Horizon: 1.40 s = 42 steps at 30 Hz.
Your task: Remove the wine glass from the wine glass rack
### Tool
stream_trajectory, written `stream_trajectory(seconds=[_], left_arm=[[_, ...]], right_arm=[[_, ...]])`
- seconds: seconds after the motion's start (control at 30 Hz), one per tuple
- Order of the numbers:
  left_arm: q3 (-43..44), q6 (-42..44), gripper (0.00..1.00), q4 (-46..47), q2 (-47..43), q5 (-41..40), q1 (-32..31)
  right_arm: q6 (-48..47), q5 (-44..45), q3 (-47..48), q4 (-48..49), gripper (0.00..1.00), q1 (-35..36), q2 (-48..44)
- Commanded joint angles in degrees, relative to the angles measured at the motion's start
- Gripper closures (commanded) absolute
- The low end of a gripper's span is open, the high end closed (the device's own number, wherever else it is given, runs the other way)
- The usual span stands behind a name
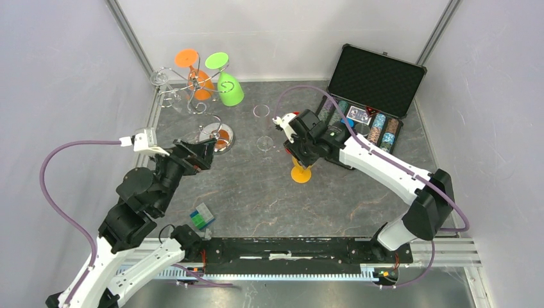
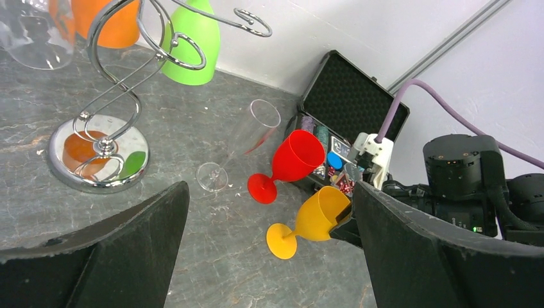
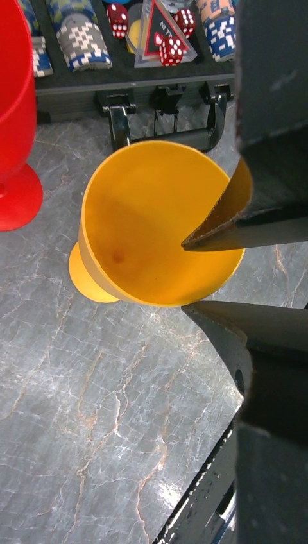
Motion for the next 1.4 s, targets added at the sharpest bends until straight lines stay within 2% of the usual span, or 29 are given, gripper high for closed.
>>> stream_trajectory(seconds=[0.0, 0.17, 0.3, 0.57, 0.67, 0.93, 1.1, 1.13, 1.23, 1.3, 1.37], left_arm=[[0.02, 2.37, 0.00, 0.41, -0.50, -2.32, -0.23], [0.28, 1.59, 0.00, -0.29, 0.09, -2.49, -0.23], [0.93, 1.32, 0.00, -0.56, 0.75, -2.50, -0.23], [1.86, -0.06, 0.00, -0.62, 2.13, -1.99, -0.22], [2.04, -0.49, 0.00, -0.65, 2.97, -1.38, -0.22], [2.30, -1.56, 0.00, -0.65, 3.88, -0.74, -0.22], [2.48, -1.62, 0.00, -0.56, 4.15, -0.83, -0.23], [2.56, -1.57, 0.00, -0.56, 4.27, -0.93, -0.22], [2.89, -1.28, 0.00, -0.35, 4.62, -1.01, -0.23], [3.85, -0.30, 0.00, -0.04, 5.13, -1.24, -0.22], [5.62, 0.34, 0.00, -0.12, 5.94, -2.69, -0.23]], right_arm=[[0.44, 2.32, 3.92, 1.79, 0.59, 0.28, -0.48], [0.35, 0.63, 2.95, 4.71, 0.58, 0.26, -1.46], [0.75, 0.54, 0.79, 6.63, 0.61, 0.24, -1.58], [3.19, 0.93, -2.16, 12.16, 0.87, 0.23, -3.08], [3.74, 0.42, -2.67, 13.92, 0.92, 0.21, -3.95], [3.58, -3.53, -1.54, 14.97, 0.98, 0.26, -3.60], [3.50, -4.29, -1.60, 14.77, 0.95, 0.26, -2.18], [3.46, -4.43, -1.55, 14.67, 0.92, 0.23, -1.80], [3.30, -4.28, -1.09, 14.18, 0.73, 0.21, -1.22], [3.08, -4.13, -0.62, 13.86, 0.66, 0.23, -1.18], [2.90, -3.82, 0.21, 13.53, 0.63, 0.26, -1.32]])
